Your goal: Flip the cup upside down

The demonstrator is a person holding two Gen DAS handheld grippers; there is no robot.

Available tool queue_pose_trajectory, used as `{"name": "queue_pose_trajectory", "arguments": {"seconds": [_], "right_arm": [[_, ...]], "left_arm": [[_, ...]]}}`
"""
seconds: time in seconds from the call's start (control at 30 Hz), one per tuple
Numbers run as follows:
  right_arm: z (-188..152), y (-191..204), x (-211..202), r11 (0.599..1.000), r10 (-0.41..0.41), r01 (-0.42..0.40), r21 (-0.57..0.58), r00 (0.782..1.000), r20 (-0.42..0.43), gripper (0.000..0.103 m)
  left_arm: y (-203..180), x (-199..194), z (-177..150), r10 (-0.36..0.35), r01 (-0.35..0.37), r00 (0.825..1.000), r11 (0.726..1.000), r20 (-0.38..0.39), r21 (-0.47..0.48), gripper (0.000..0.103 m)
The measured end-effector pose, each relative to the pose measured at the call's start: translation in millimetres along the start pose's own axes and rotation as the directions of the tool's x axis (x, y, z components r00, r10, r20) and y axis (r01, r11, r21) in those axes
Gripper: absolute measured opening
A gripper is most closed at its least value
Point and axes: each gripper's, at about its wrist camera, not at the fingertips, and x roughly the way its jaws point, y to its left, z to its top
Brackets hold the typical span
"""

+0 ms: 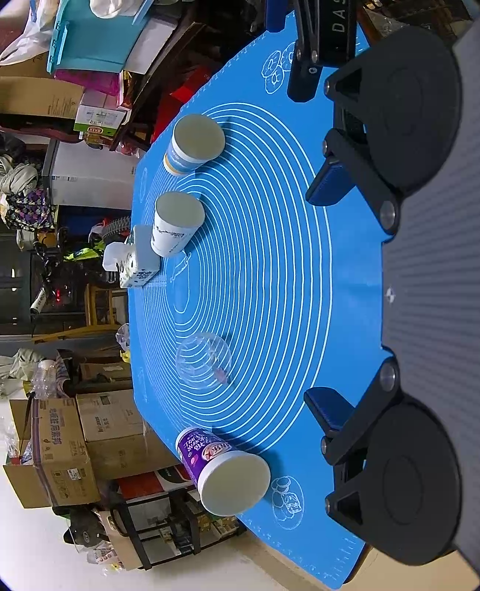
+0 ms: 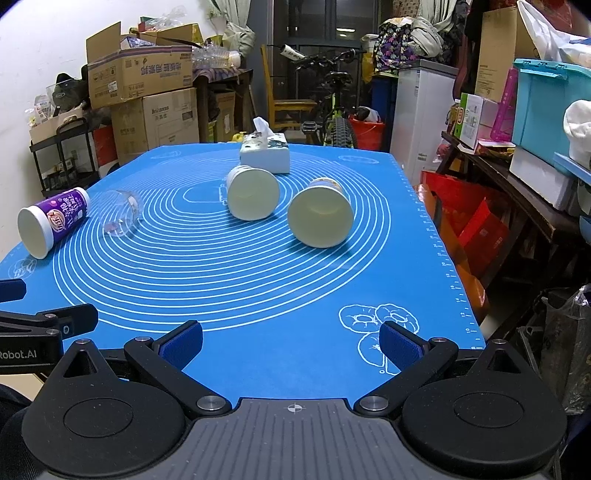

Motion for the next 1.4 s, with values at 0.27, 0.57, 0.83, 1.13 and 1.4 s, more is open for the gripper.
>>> {"name": "queue_pose_trajectory", "arguments": {"seconds": [0.27, 0.57, 0.83, 1.13, 1.4], "right_arm": [[0.3, -0.2, -0.4, 1.0, -0.001, 0.001, -0.001, 1.0, 0.0, 0.101], [0.4, -0.1, -0.4, 1.0, 0.0, 0.0, -0.001, 1.0, 0.0, 0.101], [1.8, 0.2, -1.9, 1.0, 0.001, -0.001, -0.004, 1.0, 0.002, 0.101], [18.0, -2.4, 2.6, 1.0, 0.001, -0.001, -0.002, 0.999, 0.033, 0.101], [43.0, -7.4, 20.6, 1.0, 0.006, -0.008, 0.029, 0.997, 0.074, 0.101]], "left_arm": [[-0.2, 0.0, 0.1, -0.001, 0.001, 1.0, 1.0, 0.0, 0.001, 0.103], [-0.1, 0.2, 0.2, -0.002, 0.002, 1.0, 1.0, -0.001, 0.001, 0.103], [-0.8, -1.0, 1.1, -0.004, 0.004, 1.0, 1.0, 0.0, 0.003, 0.103], [30.3, 2.9, 39.2, 0.043, -0.042, 0.999, 0.999, 0.029, -0.018, 0.103], [96.5, 54.5, 90.7, 0.179, -0.179, 0.984, 0.983, 0.014, -0.034, 0.103]]}}
